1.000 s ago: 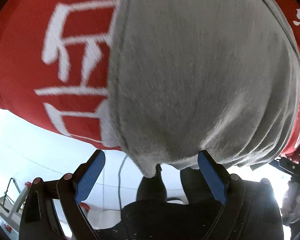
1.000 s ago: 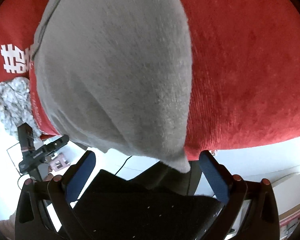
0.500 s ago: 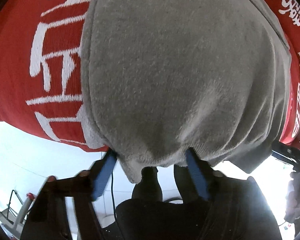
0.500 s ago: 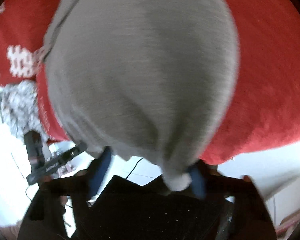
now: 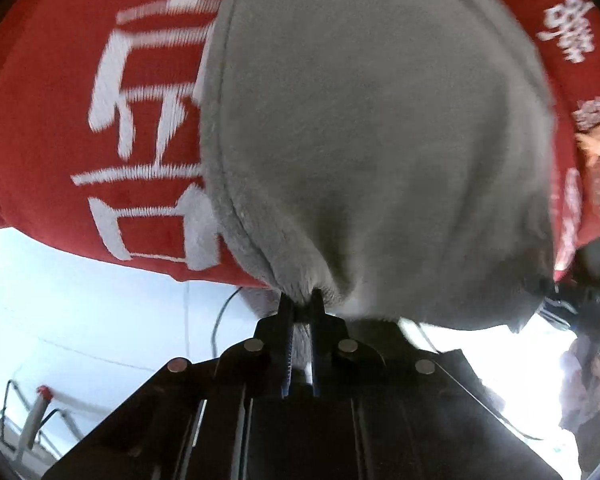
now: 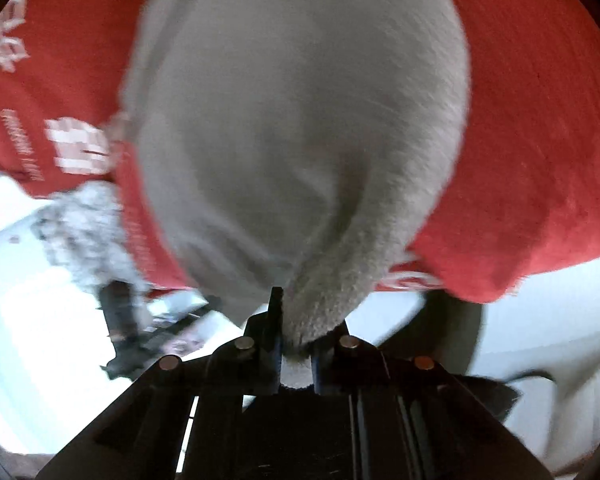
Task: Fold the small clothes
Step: 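Lift the hem with both tools and fold it up over the body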
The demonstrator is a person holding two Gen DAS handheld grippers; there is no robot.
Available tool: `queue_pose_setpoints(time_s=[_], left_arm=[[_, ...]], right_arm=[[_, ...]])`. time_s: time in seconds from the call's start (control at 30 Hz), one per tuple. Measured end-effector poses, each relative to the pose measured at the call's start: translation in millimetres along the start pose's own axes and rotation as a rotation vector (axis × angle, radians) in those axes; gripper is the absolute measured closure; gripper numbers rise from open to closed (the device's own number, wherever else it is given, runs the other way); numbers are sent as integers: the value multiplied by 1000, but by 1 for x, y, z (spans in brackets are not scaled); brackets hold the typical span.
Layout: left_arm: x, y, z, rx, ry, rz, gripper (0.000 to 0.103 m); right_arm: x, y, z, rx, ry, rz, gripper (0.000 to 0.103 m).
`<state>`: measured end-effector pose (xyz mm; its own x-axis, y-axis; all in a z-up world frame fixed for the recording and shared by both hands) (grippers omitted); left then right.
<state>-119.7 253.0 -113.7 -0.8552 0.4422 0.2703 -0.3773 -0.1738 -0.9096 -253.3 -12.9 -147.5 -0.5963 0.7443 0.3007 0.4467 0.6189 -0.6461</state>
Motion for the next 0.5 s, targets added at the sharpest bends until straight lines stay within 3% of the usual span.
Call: queue_pose_setpoints(time_s=[0.07, 0.17, 0.23, 0.4, 0.5], left_arm=[[-5, -20, 8, 51, 8, 22, 95], [-30, -55, 26, 139, 17, 91, 95], [-59, -69, 36, 157, 10, 132, 95], [-133, -77, 50, 127, -4, 243, 95], [-177, -86, 62, 33, 6, 322, 95]], right_arm=[[-13, -16, -20, -107, 7, 63, 91], [-45, -33, -46, -190, -7, 133, 91], [-66, -37, -62, -214, -17, 161, 91], [-134, -41, -78, -196, -29, 195, 91], [-168, -44, -72, -173, 10, 201, 91]])
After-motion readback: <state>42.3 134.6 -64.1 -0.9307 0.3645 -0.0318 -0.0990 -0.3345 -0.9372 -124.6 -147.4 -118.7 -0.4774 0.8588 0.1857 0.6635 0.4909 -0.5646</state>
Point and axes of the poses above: each gripper's, at about its wrist camera, not at the fingertips, and y roughly the way its jaws point, z to its right, x to its underside, the point moved 5 cm from there along y, roughly the way its jaws point, and after that the axes turned 9 degrees about -y, right-handed, at the moved point
